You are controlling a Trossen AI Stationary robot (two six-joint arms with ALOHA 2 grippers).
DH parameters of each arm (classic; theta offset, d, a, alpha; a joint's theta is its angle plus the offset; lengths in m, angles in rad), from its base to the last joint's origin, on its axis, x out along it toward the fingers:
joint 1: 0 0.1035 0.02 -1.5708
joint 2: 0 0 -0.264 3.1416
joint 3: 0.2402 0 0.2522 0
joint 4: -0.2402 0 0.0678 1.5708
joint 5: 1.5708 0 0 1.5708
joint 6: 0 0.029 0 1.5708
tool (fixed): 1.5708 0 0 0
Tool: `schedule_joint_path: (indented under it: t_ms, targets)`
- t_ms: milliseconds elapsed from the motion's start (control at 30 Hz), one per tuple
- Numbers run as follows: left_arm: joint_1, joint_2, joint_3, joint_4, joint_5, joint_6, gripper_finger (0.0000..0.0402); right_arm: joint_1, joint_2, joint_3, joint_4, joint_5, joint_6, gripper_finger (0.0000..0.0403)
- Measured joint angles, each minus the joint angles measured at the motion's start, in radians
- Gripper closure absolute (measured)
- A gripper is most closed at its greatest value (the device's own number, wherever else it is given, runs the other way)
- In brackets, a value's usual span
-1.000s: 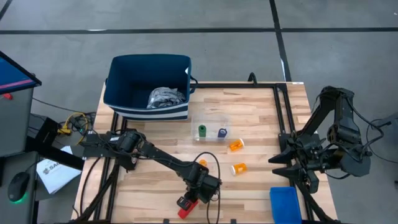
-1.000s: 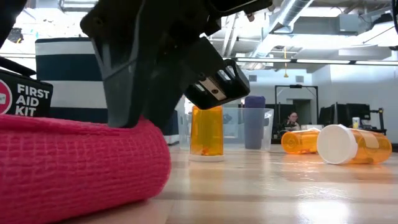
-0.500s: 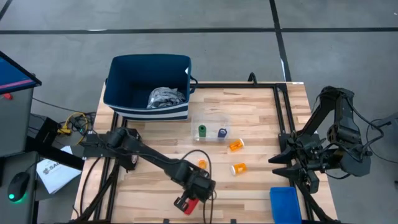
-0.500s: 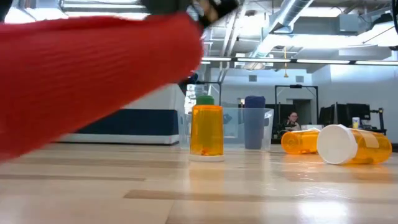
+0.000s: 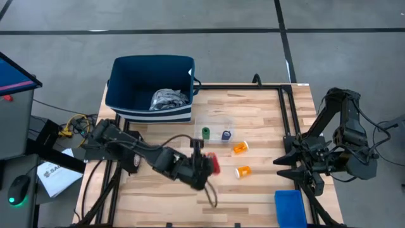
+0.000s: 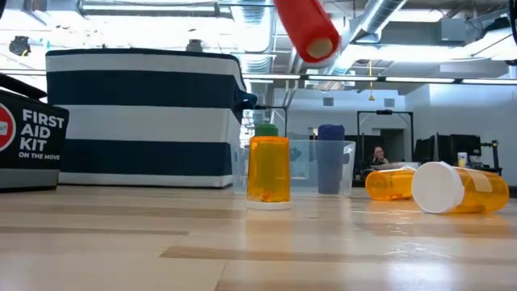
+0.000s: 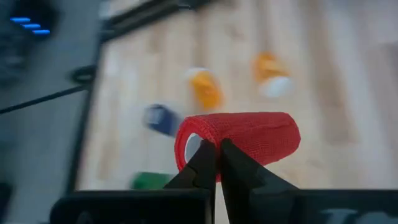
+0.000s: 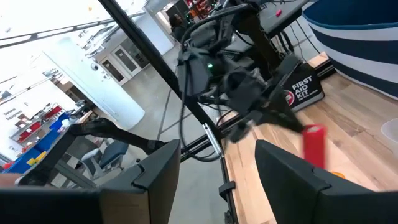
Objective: Pick & place medical supplies in basket/bin
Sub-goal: Put the red bandage into the transparent bin
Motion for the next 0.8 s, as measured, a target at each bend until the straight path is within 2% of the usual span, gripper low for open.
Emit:
schedule_joint_path:
  t_ms: [200,500,600,800]
  targets:
    - [0.076,0.054,0.057,0.085,-0.197,0.193,0.0401,0.0,-0.002,0.0,0.0,0.0,0.005,0.0198]
    - [0.248,0.08,0.097,0.071,-0.218,0.328,0.0401,0.0,-0.002,0.0,0.001,0.001,0.019,0.0198]
    - [0.284,0.087,0.097,0.071,-0.219,0.387,0.0401,-0.001,-0.002,0.0,0.001,0.011,0.018,0.0198]
    - [0.314,0.113,0.096,-0.001,-0.205,0.39,0.0401,-0.001,-0.002,0.0,0.001,0.046,0.018,0.0198]
